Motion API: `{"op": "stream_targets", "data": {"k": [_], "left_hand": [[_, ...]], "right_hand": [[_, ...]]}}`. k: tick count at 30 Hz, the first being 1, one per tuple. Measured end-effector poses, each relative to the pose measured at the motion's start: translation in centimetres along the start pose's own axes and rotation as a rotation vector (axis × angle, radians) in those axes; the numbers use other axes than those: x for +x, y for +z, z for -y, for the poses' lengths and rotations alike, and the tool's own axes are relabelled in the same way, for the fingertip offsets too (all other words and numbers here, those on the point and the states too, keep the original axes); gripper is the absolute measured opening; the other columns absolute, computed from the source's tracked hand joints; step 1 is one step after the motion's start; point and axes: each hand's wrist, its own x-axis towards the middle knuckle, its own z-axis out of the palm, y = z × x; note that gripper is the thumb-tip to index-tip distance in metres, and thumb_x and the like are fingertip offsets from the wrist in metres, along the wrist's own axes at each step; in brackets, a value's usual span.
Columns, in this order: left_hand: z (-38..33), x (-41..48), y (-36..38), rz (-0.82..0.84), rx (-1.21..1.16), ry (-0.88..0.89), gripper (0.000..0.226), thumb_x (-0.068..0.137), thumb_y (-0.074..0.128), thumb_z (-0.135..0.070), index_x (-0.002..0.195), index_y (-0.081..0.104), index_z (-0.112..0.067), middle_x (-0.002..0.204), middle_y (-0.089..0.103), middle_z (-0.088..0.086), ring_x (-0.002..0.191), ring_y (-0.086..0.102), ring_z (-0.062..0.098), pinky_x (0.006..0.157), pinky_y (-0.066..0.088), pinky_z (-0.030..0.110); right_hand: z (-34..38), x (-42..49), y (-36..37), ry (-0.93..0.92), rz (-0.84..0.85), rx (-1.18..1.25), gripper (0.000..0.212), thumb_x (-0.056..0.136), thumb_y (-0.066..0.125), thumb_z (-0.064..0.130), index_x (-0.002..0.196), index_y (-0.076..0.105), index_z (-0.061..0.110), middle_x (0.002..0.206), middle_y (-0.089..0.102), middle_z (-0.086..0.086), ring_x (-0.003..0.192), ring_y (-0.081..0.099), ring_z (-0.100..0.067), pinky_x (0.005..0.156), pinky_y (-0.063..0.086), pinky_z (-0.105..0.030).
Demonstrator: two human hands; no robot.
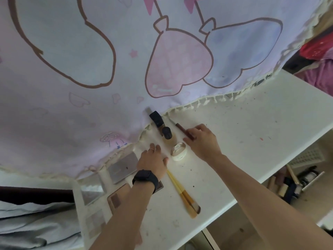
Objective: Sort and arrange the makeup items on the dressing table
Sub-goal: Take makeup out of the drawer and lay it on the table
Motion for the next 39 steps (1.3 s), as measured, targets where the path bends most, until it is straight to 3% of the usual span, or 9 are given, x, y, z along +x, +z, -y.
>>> {"op": "stream_targets", "data": {"k": [6,9,13,17,23,26,30,35,39], "left_hand": [[0.6,0.2,-0.1,0.011,0.0,0.02,0.061,0.102,0.04,-0.042,0.154,0.025,-0.015,0.163,0.02,0.007,0.136,0.041,0.033,0.105,0.042,0.041],[1.3,-0.5,-1.0,-0.031,-0.285,-0.028,0.056,0.1,0.048,-0.038,0.152,0.034,-0.021,0.158,0.035,0.006,0.137,0.044,0.027,0.107,0.042,0.04],[0.8,-4.4,-1.8,-0.444,-0.696,-0.086,0.038,0.096,0.056,-0.026,0.133,0.052,-0.029,0.132,0.059,-0.004,0.115,0.058,0.021,0.094,0.051,0.043],[-4.8,-9.5,-1.9,-0.667,-0.836,0.209,0.026,0.094,0.06,-0.017,0.119,0.06,-0.026,0.107,0.062,-0.014,0.091,0.06,0.005,0.072,0.053,0.027],[-17.3,-13.5,3.6,-0.299,-0.673,0.659,0.024,0.093,0.061,-0.017,0.116,0.064,-0.022,0.097,0.065,-0.009,0.082,0.06,0.007,0.067,0.053,0.025],[-23.4,-12.5,8.5,0.005,-0.595,0.605,0.028,0.094,0.055,-0.029,0.123,0.057,-0.029,0.107,0.062,-0.009,0.093,0.06,0.009,0.077,0.051,0.027],[-29.9,-8.1,13.9,0.24,-0.536,0.324,0.041,0.094,0.054,-0.032,0.133,0.047,-0.019,0.126,0.056,0.009,0.109,0.059,0.027,0.083,0.048,0.032],[-35.2,-2.8,16.7,0.131,-0.561,0.138,0.052,0.099,0.046,-0.048,0.14,0.044,-0.015,0.138,0.051,0.015,0.125,0.051,0.036,0.102,0.043,0.045],[-37.0,-0.5,17.6,0.07,-0.548,0.065,0.04,0.097,0.052,-0.045,0.121,0.047,-0.013,0.126,0.057,0.012,0.115,0.057,0.033,0.084,0.048,0.038]], "right_hand": [[-0.3,-0.1,-0.7,0.048,0.078,0.101,0.042,0.09,0.069,0.046,0.129,0.067,0.029,0.113,0.058,0.009,0.096,0.058,-0.011,0.094,0.048,-0.028],[-0.5,-1.4,-2.0,0.13,0.052,0.246,0.038,0.093,0.067,0.038,0.13,0.065,0.029,0.107,0.061,0.014,0.087,0.059,0.0,0.092,0.05,-0.023],[-1.8,-6.6,-3.9,0.292,-0.034,0.44,0.026,0.096,0.064,0.029,0.121,0.067,0.033,0.101,0.065,0.02,0.086,0.061,0.01,0.075,0.049,-0.007],[-4.7,-15.1,-6.2,0.442,-0.151,0.565,0.016,0.096,0.064,0.032,0.108,0.067,0.042,0.094,0.07,0.025,0.09,0.063,0.011,0.071,0.047,-0.003],[-12.2,-24.6,-9.5,0.639,-0.136,0.347,0.019,0.096,0.063,0.029,0.111,0.066,0.04,0.101,0.07,0.024,0.097,0.064,0.004,0.077,0.045,-0.006],[-16.9,-26.0,-11.3,0.619,-0.161,0.098,0.024,0.095,0.065,0.02,0.119,0.069,0.02,0.112,0.07,0.002,0.113,0.059,-0.021,0.09,0.051,-0.036],[-21.7,-24.6,-13.9,0.526,-0.19,-0.147,0.017,0.09,0.068,0.009,0.106,0.073,0.008,0.103,0.072,-0.01,0.108,0.061,-0.038,0.096,0.047,-0.048],[-25.2,-19.9,-15.0,0.541,0.105,-0.347,0.031,0.101,0.042,0.033,0.126,0.058,0.023,0.11,0.069,0.002,0.113,0.06,-0.022,0.12,0.021,-0.041],[-26.5,-15.4,-14.6,0.565,0.213,-0.363,0.014,0.098,0.048,0.027,0.104,0.055,0.017,0.106,0.067,-0.006,0.099,0.061,-0.03,0.082,0.036,-0.036]]}}
